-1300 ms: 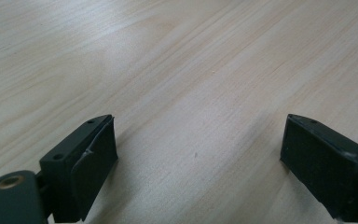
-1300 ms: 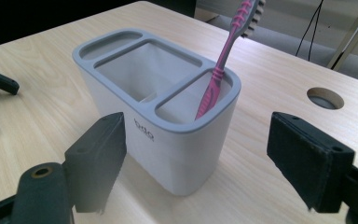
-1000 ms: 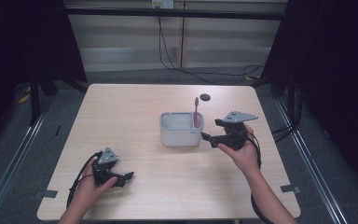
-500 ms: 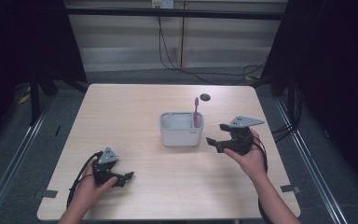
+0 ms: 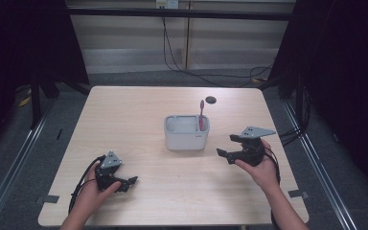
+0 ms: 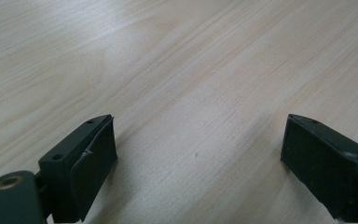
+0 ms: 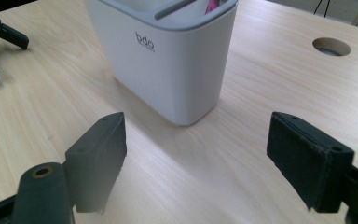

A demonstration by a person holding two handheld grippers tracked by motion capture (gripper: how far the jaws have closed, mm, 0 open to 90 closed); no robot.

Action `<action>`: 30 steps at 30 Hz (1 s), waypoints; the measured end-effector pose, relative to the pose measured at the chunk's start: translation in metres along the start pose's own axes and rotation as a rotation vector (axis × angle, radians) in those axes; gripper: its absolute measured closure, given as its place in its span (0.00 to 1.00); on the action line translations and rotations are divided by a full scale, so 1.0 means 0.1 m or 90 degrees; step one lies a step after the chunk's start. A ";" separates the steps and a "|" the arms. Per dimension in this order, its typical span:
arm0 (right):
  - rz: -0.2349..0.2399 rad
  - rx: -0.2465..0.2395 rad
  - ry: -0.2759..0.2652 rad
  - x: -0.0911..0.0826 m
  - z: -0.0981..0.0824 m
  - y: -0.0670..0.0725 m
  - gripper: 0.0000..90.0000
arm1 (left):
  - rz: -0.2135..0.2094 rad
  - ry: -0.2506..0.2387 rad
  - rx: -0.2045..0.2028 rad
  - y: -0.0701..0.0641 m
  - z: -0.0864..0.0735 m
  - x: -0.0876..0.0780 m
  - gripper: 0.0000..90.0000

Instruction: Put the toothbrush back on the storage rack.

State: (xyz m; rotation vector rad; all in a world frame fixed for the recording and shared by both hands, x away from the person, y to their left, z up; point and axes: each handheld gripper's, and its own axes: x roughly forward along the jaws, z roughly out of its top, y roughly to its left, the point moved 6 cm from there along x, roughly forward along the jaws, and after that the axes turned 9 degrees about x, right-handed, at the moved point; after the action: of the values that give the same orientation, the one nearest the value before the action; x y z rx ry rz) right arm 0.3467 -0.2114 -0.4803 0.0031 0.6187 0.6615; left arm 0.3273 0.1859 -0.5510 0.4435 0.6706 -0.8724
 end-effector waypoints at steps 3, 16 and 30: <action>-0.001 0.002 0.002 -0.01 -0.05 -0.01 0.22 | 0.000 0.000 0.000 0.00 0.00 0.00 0.11; -0.007 0.009 0.021 -0.07 -0.24 -0.08 0.22 | 0.002 0.003 0.001 0.00 0.00 0.00 0.10; -0.029 0.023 0.046 -0.14 -0.48 -0.27 0.22 | 0.001 0.002 -0.001 0.00 0.00 0.00 0.10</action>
State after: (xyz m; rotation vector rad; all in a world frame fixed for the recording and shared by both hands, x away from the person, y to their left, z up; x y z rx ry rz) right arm 0.3273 -0.2498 -0.5173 -0.0009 0.6986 0.6082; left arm 0.3274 0.1860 -0.5511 0.4434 0.6736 -0.8696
